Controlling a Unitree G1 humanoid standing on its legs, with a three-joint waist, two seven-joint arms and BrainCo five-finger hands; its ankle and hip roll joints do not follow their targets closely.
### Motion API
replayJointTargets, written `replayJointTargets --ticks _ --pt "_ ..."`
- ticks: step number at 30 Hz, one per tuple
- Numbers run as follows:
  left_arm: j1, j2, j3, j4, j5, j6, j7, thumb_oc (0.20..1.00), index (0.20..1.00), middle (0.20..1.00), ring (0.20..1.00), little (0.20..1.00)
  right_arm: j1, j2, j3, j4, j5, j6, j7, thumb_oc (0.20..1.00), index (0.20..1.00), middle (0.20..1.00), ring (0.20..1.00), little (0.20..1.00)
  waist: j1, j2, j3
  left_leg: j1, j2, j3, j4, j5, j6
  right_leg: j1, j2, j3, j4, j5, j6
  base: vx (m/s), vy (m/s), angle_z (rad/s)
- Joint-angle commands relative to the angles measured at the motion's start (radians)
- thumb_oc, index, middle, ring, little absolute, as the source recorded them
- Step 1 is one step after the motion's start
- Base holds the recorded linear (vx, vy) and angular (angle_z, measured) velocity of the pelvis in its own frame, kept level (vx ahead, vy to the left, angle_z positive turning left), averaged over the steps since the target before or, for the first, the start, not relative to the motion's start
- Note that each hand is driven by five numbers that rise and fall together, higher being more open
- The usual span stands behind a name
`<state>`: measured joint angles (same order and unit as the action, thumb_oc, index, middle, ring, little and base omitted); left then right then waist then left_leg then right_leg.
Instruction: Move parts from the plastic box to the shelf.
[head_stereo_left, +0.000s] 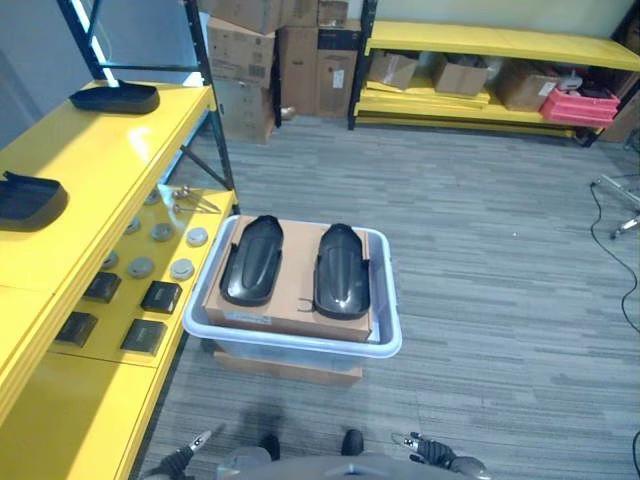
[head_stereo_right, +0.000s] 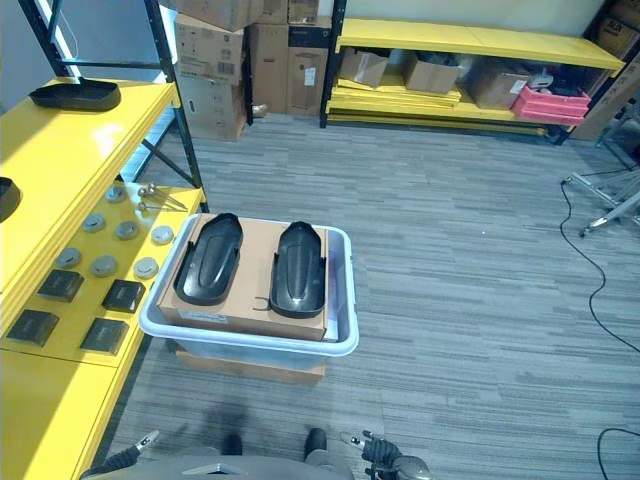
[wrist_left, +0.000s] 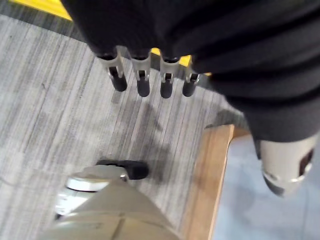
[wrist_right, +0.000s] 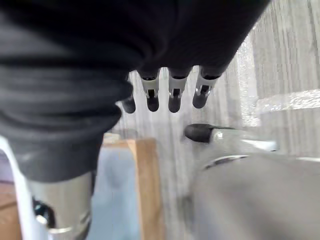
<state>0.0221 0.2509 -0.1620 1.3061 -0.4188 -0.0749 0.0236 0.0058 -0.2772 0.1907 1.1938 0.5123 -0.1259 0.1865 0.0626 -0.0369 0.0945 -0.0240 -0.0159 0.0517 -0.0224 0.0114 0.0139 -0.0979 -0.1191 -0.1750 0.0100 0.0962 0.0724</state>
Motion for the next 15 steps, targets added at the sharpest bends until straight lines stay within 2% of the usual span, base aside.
replayJointTargets --ticks 1,6,9,11,12,14,15 --pt "-0.098 -0.011 -0.001 -0.019 -0.018 -0.03 0.019 1.0 1.0 1.0 1.0 1.0 -0.058 -0.023 -0.03 -0.059 0.131 -0.065 -0.061 1.0 1.0 1.0 1.0 1.0 -0.008 0.017 0.165 -0.053 0.034 -0.012 -0.009 0.021 -0.021 0.013 -0.034 0.01 -0.018 0.0 0.066 0.11 -0.054 0.14" --pt "-0.081 -0.019 -0.014 -0.02 0.009 -0.021 0.028 1.0 1.0 1.0 1.0 1.0 -0.06 -0.024 -0.082 -0.089 0.271 -0.101 -0.12 1.0 1.0 1.0 1.0 1.0 -0.009 0.023 0.149 -0.034 0.051 -0.012 0.01 0.013 -0.027 0.04 -0.034 0.007 -0.006 -0.019 0.058 0.09 -0.026 0.04" --pt "-0.066 -0.017 -0.013 -0.019 0.027 -0.017 0.032 1.0 1.0 1.0 1.0 1.0 -0.064 -0.028 -0.109 -0.156 0.293 -0.172 -0.181 1.0 1.0 1.0 1.0 1.0 -0.009 0.022 0.14 -0.028 0.055 -0.009 0.018 0.009 -0.029 0.05 -0.036 0.006 -0.005 -0.023 0.059 0.07 -0.018 0.02" --pt "-0.051 -0.012 -0.009 -0.02 0.034 -0.018 0.029 1.0 1.0 1.0 1.0 1.0 -0.061 -0.036 -0.122 -0.254 0.265 -0.21 -0.3 1.0 1.0 1.0 1.0 1.0 -0.012 0.021 0.135 -0.023 0.059 -0.005 0.022 0.006 -0.03 0.054 -0.037 0.006 -0.001 -0.026 0.059 0.08 -0.015 -0.04" --pt "-0.039 -0.007 -0.007 -0.021 0.026 -0.022 0.029 1.0 1.0 1.0 1.0 1.0 -0.068 -0.051 -0.144 -0.321 0.265 -0.24 -0.408 1.0 1.0 1.0 1.0 1.0 -0.012 0.022 0.131 -0.019 0.06 -0.004 0.024 0.004 -0.028 0.059 -0.039 0.008 0.0 -0.03 0.058 0.09 0.002 -0.04" --pt "-0.017 -0.004 -0.007 -0.025 0.018 -0.035 0.028 1.0 1.0 1.0 1.0 1.0 -0.08 -0.072 -0.18 -0.391 0.214 -0.3 -0.467 1.0 1.0 1.0 1.0 1.0 -0.009 0.024 0.129 -0.015 0.06 -0.008 0.025 0.001 -0.028 0.063 -0.04 0.01 0.002 -0.032 0.059 0.09 0.01 -0.02" --pt "-0.006 -0.001 0.003 -0.032 0.021 -0.036 0.023 1.0 1.0 1.0 1.0 1.0 -0.079 -0.084 -0.197 -0.462 0.166 -0.292 -0.51 1.0 1.0 1.0 1.0 1.0 -0.009 0.025 0.128 -0.015 0.059 -0.007 0.025 0.001 -0.028 0.063 -0.041 0.008 0.003 -0.033 0.061 0.06 0.023 0.01"
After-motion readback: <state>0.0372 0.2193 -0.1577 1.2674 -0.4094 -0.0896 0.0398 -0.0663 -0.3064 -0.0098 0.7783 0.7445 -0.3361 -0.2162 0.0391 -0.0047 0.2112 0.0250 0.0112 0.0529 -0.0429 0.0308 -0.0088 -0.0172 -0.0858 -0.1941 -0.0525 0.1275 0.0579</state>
